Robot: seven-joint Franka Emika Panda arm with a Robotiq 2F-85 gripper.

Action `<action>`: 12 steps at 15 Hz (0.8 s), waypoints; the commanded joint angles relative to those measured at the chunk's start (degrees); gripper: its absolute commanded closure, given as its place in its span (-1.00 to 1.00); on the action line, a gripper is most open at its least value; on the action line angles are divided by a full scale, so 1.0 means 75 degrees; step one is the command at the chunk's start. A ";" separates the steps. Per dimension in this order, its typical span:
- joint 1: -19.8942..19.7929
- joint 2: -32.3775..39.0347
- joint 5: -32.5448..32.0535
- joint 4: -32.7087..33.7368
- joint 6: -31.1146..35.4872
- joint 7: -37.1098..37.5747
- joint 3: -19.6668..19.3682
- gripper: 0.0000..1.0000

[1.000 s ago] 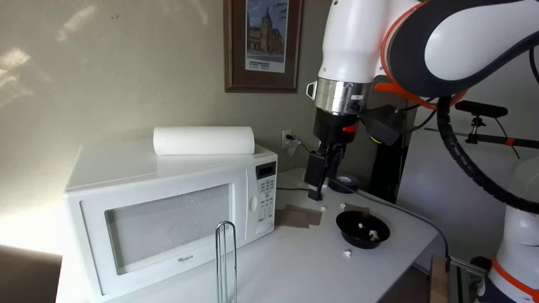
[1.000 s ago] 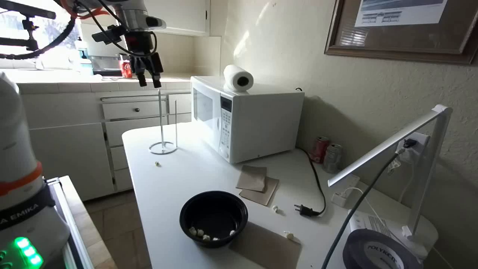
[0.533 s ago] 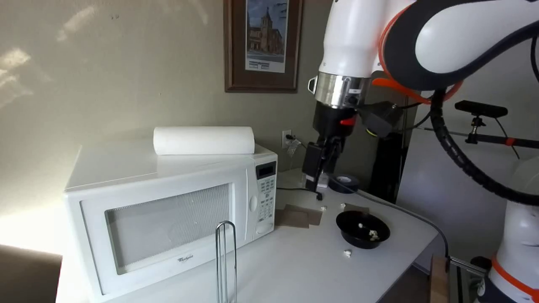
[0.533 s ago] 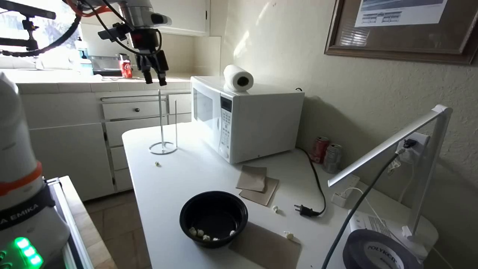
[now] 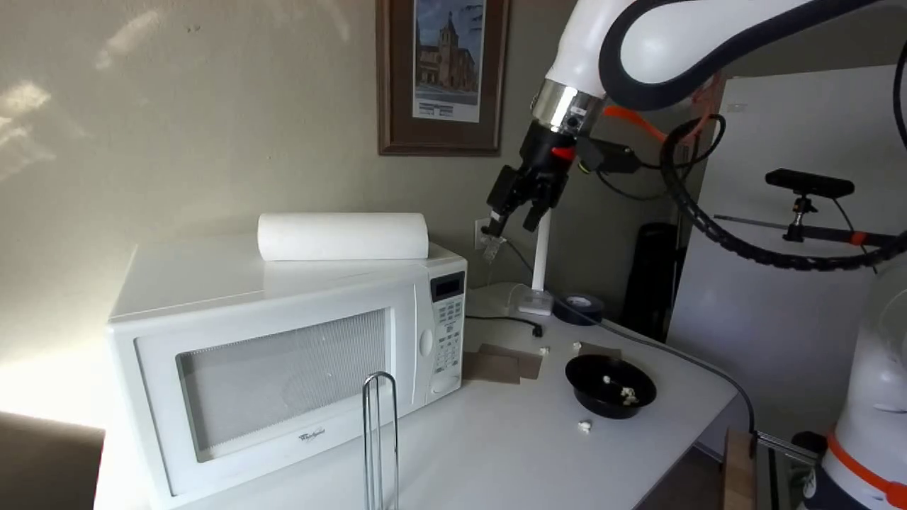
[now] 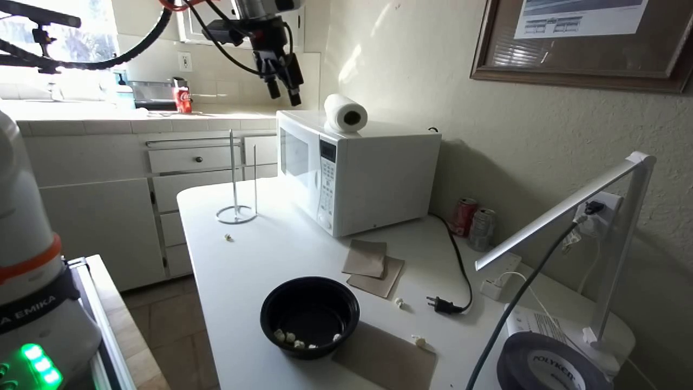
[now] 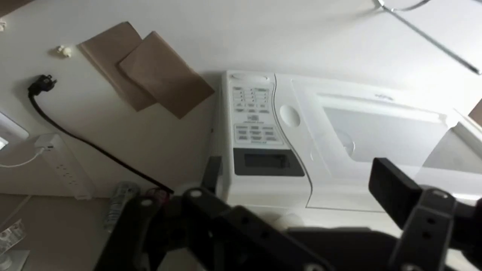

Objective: Put the tissue roll upright

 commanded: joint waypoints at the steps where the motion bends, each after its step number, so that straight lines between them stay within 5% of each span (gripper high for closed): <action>1: -0.0037 0.0894 0.0445 0.0640 0.0440 -0.0324 -0.0424 -1.00; 7: 0.0218 0.2173 0.1619 0.1533 0.0922 -0.0506 -0.0652 -1.00; 12: 0.0136 0.2296 0.1568 0.1645 0.0908 -0.0431 -0.0504 -1.00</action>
